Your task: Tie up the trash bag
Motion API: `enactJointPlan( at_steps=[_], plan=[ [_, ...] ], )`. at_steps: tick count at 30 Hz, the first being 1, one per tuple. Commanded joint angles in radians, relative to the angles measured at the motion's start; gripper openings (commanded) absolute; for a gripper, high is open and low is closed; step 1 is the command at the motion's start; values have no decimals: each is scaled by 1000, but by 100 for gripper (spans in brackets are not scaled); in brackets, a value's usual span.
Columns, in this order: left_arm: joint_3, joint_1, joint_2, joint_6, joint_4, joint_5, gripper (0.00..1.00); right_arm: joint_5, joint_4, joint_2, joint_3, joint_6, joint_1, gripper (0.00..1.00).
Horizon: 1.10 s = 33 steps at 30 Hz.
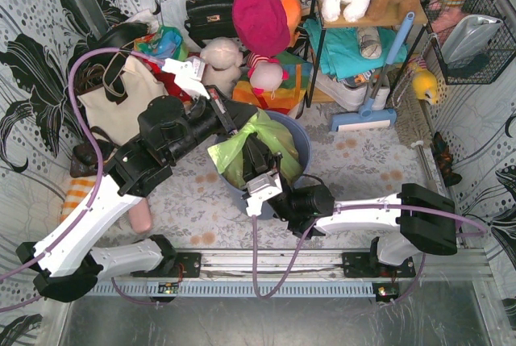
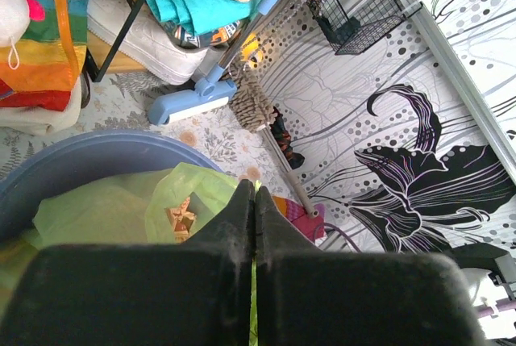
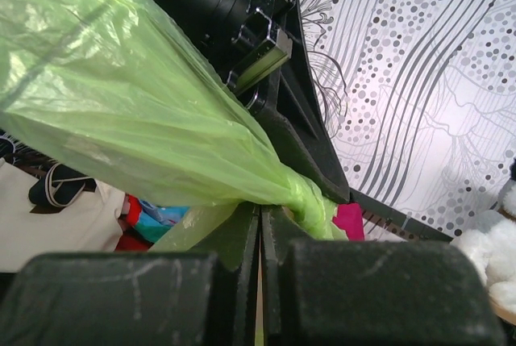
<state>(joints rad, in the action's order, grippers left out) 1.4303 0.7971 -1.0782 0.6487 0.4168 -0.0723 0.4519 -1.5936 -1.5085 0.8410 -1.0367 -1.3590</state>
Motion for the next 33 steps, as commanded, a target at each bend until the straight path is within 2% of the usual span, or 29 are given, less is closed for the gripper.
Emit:
enactJointPlan(
  at_steps=[1,6,10,17,22,28,31,33],
  plan=[
    [12,4,15,-30,-72,-31,0,-3,-100,52,-21,36,-7,0],
    [-9,4,42,-48,-128,-55,0,16,-88,130,-78,115,-20,8],
    [-13,4,49,-57,-147,-64,0,12,25,252,-139,216,-24,13],
    [-22,4,44,-68,-159,-66,0,-160,469,452,-137,400,-26,24],
    [-40,4,51,-63,-173,-73,0,-262,707,546,-111,494,-26,34],
    [-37,4,51,-61,-181,-68,0,-354,890,581,-53,427,-26,55],
    [-24,4,41,-40,-164,-51,0,-400,885,552,-34,292,-26,69],
    [-14,4,31,-26,-150,-36,0,-402,865,517,-9,220,-26,75]
  ],
)
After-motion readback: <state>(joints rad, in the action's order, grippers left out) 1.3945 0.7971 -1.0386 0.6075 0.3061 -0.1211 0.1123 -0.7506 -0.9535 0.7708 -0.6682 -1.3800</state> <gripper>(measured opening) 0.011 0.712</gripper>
